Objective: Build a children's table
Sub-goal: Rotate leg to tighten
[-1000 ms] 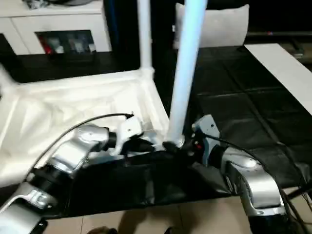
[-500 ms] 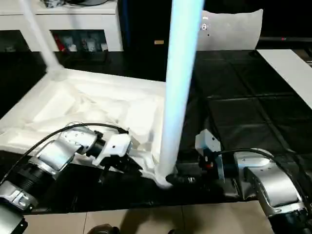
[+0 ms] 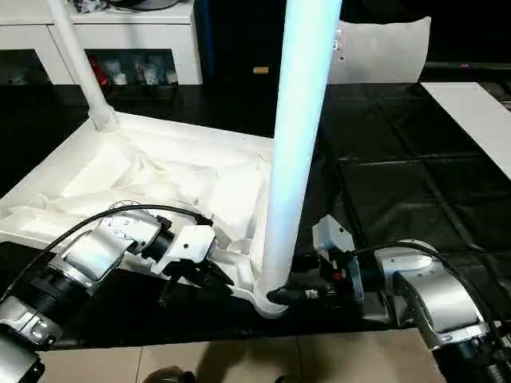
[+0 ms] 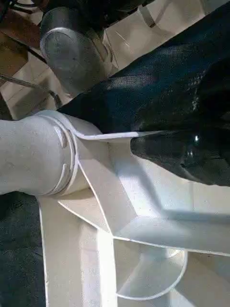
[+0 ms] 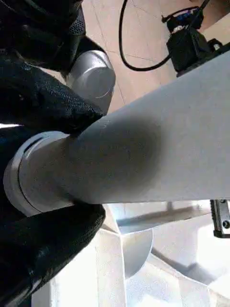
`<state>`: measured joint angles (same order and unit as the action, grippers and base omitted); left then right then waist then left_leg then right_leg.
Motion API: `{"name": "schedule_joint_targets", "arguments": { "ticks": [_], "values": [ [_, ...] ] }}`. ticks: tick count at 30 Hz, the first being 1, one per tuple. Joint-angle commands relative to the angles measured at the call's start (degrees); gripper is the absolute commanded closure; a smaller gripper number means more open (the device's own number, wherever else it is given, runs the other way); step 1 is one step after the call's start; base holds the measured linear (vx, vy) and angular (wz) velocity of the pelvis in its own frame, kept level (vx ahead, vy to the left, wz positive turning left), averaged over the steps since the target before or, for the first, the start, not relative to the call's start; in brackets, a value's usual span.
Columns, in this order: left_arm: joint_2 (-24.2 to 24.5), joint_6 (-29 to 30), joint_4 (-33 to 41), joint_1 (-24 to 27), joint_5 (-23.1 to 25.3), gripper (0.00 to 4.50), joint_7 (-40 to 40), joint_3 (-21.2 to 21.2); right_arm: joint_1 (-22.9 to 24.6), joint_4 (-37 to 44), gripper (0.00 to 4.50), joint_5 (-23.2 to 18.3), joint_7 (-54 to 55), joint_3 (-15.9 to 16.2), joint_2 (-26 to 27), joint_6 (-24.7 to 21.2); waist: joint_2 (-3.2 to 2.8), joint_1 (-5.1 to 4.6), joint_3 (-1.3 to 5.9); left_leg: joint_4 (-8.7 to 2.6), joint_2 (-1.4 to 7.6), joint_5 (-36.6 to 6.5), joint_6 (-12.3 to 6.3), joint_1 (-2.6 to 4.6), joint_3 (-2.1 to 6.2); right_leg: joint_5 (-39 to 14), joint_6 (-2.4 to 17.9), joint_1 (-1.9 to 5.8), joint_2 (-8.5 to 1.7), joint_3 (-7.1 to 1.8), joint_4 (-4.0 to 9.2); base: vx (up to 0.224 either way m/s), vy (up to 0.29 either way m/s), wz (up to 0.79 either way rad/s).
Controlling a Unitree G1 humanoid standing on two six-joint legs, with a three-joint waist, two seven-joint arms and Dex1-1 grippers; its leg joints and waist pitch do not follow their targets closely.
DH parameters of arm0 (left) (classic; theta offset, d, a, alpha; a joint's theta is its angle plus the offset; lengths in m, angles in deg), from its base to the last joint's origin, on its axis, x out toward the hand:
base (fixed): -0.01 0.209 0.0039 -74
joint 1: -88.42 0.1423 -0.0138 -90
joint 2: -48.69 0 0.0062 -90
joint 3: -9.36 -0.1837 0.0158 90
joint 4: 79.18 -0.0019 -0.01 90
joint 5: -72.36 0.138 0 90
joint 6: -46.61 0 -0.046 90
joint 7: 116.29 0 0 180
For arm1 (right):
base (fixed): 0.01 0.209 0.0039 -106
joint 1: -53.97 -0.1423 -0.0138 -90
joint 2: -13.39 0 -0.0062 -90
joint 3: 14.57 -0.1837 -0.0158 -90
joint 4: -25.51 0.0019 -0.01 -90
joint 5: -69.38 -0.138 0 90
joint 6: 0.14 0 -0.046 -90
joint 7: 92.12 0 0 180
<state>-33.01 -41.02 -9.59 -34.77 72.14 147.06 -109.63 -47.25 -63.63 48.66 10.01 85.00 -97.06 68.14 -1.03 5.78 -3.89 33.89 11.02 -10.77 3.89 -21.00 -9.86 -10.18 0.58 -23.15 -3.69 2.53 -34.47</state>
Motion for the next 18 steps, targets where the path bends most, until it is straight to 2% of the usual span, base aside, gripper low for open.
{"name": "schedule_joint_targets", "arguments": {
  "ticks": [1,7,9,11,14,15,16,17,18],
  "values": [
    [-0.48,-0.97,1.10,0.18,0.10,4.50,2.41,-2.12,-0.63,0.41,2.48,-1.39,-0.08,0.32,0.71,0.32,1.08,-0.19,3.56,-3.80,2.09,-9.41,-3.95,0.44,0.21,-15.34,11.93,2.82,-4.07,-2.25,4.16,0.000,0.000,0.00],
    [-3.94,3.66,-0.76,-0.20,-0.49,4.50,-3.68,0.34,3.06,5.49,2.53,-4.53,2.32,-0.77,2.28,-2.35,1.04,-0.18,3.43,-3.81,2.12,-9.48,-3.95,0.57,0.15,-15.54,11.69,2.66,-4.00,-2.35,4.29,0.000,0.000,0.00],
    [-4.68,4.66,-1.02,-0.33,-0.51,4.50,-5.04,0.78,3.78,6.22,2.53,-4.45,3.32,-0.94,2.73,-2.21,1.15,0.02,3.31,-3.95,2.09,-10.46,-3.68,0.62,0.18,-17.84,11.14,2.60,-4.07,-2.33,4.59,0.000,0.000,0.00],
    [-7.31,7.73,-2.00,-0.85,0.23,4.50,-10.48,2.02,5.63,8.18,2.53,-2.92,9.16,-1.51,5.22,-2.35,0.92,0.03,3.10,-4.06,2.11,-11.64,-3.19,0.74,0.19,-20.28,10.39,2.35,-4.13,-2.39,4.90,0.000,0.000,0.00],
    [-9.13,10.17,-2.40,-1.11,0.39,4.50,-13.67,2.84,6.35,9.23,2.54,-1.53,14.27,-1.84,7.34,-3.75,1.22,-0.47,2.87,-4.44,1.74,-13.73,-1.99,0.61,0.52,-26.18,7.80,2.42,-4.10,-2.10,5.54,0.000,0.000,0.00],
    [-12.50,13.80,-2.93,-1.56,0.63,4.50,-19.08,4.48,5.45,8.34,2.54,2.04,25.06,-2.68,12.58,-5.94,0.92,-0.63,2.81,-4.45,1.72,-13.99,-1.80,0.65,0.59,-26.63,7.57,2.32,-4.13,-2.12,5.58,0.000,0.000,0.00],
    [-12.99,14.23,-3.08,-1.64,0.66,4.50,-19.85,4.71,5.23,8.16,2.55,2.51,26.61,-2.88,13.42,-6.22,0.84,-1.19,2.51,-4.45,1.52,-15.13,-1.12,0.76,0.46,-28.43,7.36,1.83,-3.92,-1.99,5.95,0.000,0.000,0.00],
    [-15.73,16.65,-3.94,-2.15,0.98,4.50,-24.04,5.92,3.95,7.19,2.56,4.70,35.11,-4.11,18.18,-8.16,1.08,-1.85,2.49,-4.58,1.16,-15.99,-0.17,0.45,0.86,-31.89,6.08,2.28,-4.09,-1.59,6.05,0.000,0.000,0.00],
    [-17.43,17.69,-4.81,-2.58,1.39,4.50,-26.85,6.67,2.96,6.64,2.57,5.83,39.92,-4.82,21.13,-9.42,1.09,-2.16,2.51,-4.66,1.03,-15.99,0.19,0.20,0.98,-32.96,5.22,2.47,-4.08,-1.47,6.15,0.000,0.000,0.00]
  ]
}}
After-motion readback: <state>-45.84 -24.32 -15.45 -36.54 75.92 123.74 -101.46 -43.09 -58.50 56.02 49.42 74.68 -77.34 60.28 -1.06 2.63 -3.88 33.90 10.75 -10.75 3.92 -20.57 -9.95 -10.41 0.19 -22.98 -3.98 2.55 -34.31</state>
